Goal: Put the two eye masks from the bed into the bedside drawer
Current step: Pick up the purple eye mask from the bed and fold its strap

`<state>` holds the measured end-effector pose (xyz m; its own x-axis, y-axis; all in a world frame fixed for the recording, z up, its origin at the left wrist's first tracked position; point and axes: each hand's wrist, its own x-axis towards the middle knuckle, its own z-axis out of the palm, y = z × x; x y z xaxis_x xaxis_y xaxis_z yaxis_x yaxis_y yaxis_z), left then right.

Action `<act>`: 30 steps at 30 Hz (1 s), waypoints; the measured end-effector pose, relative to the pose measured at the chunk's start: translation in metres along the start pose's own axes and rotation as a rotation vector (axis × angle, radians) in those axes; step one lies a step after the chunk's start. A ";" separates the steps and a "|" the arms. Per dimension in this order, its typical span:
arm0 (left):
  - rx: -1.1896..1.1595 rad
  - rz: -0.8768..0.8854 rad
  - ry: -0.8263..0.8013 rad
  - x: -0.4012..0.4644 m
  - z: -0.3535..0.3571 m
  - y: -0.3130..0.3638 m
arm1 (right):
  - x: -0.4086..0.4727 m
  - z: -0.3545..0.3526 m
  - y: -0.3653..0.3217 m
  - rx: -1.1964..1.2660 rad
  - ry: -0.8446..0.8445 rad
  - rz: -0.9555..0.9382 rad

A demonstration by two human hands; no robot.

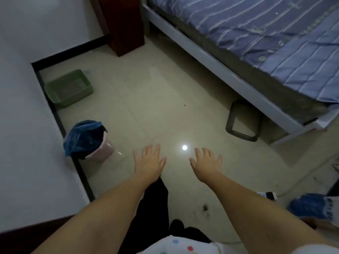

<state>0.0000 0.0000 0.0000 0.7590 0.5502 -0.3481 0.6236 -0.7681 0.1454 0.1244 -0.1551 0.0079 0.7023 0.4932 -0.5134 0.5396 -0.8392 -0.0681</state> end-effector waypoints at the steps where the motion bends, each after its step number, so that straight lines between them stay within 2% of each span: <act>1: -0.006 -0.001 0.004 0.018 -0.005 -0.003 | 0.016 -0.008 -0.003 0.006 0.004 -0.005; 14: -0.002 0.069 0.053 0.293 -0.146 -0.018 | 0.235 -0.186 -0.057 0.109 0.107 0.079; 21: 0.013 0.120 0.032 0.436 -0.186 0.000 | 0.372 -0.256 -0.049 0.122 0.122 0.092; 30: -0.024 0.016 0.070 0.641 -0.258 0.039 | 0.581 -0.380 -0.024 0.063 0.118 0.033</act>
<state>0.5592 0.4067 0.0211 0.7795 0.5604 -0.2800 0.6151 -0.7694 0.1725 0.6962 0.2388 0.0359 0.7710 0.4856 -0.4119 0.4877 -0.8663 -0.1085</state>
